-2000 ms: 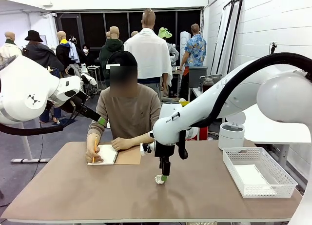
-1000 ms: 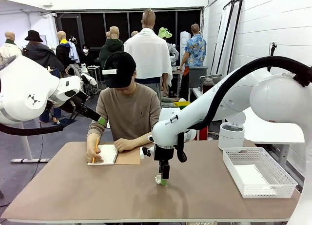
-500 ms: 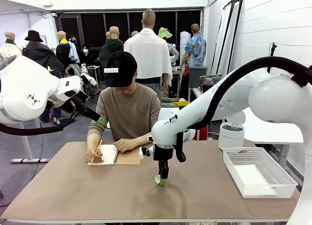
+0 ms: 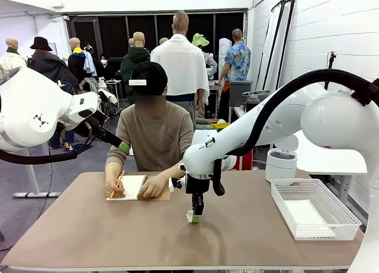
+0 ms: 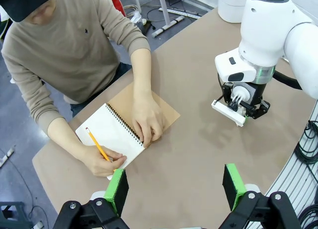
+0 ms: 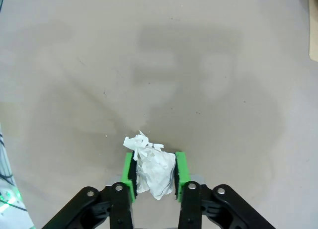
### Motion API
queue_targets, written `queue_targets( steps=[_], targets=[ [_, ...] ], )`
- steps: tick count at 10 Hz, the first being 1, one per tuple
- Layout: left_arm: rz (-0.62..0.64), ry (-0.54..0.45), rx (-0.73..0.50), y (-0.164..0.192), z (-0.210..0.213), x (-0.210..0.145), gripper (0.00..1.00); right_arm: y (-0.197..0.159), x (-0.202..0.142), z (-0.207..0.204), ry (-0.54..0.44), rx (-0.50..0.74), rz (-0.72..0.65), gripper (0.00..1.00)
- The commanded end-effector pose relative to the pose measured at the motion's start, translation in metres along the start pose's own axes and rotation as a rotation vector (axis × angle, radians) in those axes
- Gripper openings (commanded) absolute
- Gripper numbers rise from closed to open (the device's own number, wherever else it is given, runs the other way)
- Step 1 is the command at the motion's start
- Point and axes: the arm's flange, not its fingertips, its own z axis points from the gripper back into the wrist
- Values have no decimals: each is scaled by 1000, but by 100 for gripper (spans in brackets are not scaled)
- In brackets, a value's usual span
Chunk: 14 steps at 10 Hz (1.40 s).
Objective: Sort the paper based on its condition.
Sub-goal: If a person hands you a paper, place it in the Organizing basket , and if it's crumpled, put it in the Trash can.
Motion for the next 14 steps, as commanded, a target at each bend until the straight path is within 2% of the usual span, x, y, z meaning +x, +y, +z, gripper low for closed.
queue_targets(
  steps=[1,3,5,9,12,14],
  targets=[
    [3,-1,-7,1,0,-1,100,-3,-1,2,-24,22,1,11],
    [3,-1,-7,1,0,-1,100,-1,-3,10,-50,24,-34,11],
    [3,-1,-7,1,0,-1,100,0,-18,46,-53,-19,-140,11],
    [3,-1,-7,1,0,-1,100,-16,-90,136,-41,-148,-424,11],
    [3,-1,-7,1,0,-1,100,-39,-145,171,-13,-271,-633,11],
    [3,-1,-7,1,0,-1,100,-36,-153,182,-50,-290,-656,11]
  ],
)
